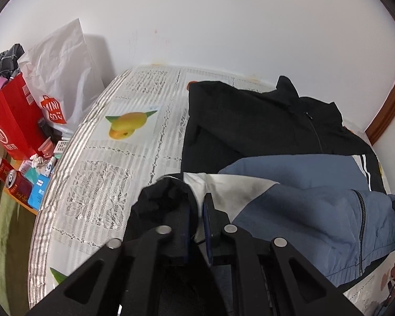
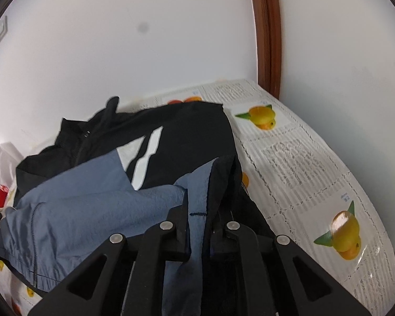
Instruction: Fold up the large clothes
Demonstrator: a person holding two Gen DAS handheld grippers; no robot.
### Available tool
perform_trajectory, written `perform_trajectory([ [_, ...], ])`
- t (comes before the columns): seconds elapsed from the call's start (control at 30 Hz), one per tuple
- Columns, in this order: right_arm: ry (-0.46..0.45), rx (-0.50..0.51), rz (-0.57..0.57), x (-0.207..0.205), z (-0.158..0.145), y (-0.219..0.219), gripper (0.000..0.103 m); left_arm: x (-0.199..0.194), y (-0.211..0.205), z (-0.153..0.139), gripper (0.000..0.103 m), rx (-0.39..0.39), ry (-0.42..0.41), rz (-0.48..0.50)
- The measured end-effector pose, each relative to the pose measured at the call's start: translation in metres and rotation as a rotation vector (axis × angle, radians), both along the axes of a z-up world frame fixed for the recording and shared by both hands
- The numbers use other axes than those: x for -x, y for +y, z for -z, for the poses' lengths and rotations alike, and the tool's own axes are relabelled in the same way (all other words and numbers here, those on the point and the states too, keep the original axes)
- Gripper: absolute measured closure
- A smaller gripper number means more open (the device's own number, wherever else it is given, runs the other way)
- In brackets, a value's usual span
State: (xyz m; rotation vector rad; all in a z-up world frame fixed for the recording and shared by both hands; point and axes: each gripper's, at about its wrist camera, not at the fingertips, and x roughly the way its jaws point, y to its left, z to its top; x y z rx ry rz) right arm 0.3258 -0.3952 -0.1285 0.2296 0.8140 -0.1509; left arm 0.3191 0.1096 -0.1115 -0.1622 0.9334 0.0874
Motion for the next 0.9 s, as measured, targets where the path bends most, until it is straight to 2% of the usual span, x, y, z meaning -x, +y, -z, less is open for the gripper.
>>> perform_trajectory([
  [0.07,0.01,-0.002,-0.002,0.0,-0.001,0.0,0.087,0.0,0.0,0.0,0.079,0.009,0.008,0.004],
  [0.2,0.022,0.013,-0.039,0.014,-0.012,0.001,0.079,0.009,0.0,-0.007,0.067,0.05,0.003,0.032],
  [0.27,0.008,0.03,-0.052,0.025,-0.02,0.002,0.078,0.016,0.002,-0.011,0.057,0.062,-0.008,0.046],
  [0.4,-0.023,0.059,-0.048,0.053,-0.034,-0.006,0.064,0.033,0.006,-0.025,0.051,0.069,-0.046,0.07],
  [0.47,-0.016,0.072,-0.022,0.065,-0.035,-0.015,0.064,0.041,0.011,-0.029,0.045,0.061,-0.063,0.07],
  [0.6,0.029,0.065,0.015,0.076,-0.024,-0.031,0.064,0.053,0.026,-0.025,0.044,0.048,-0.054,0.039],
  [0.73,0.078,-0.005,0.014,0.085,-0.002,-0.041,0.064,0.063,0.041,-0.007,0.044,0.043,-0.014,0.002],
  [0.9,0.105,-0.012,-0.009,0.084,0.013,-0.036,0.064,0.07,0.046,0.018,0.046,0.033,0.031,0.018],
])
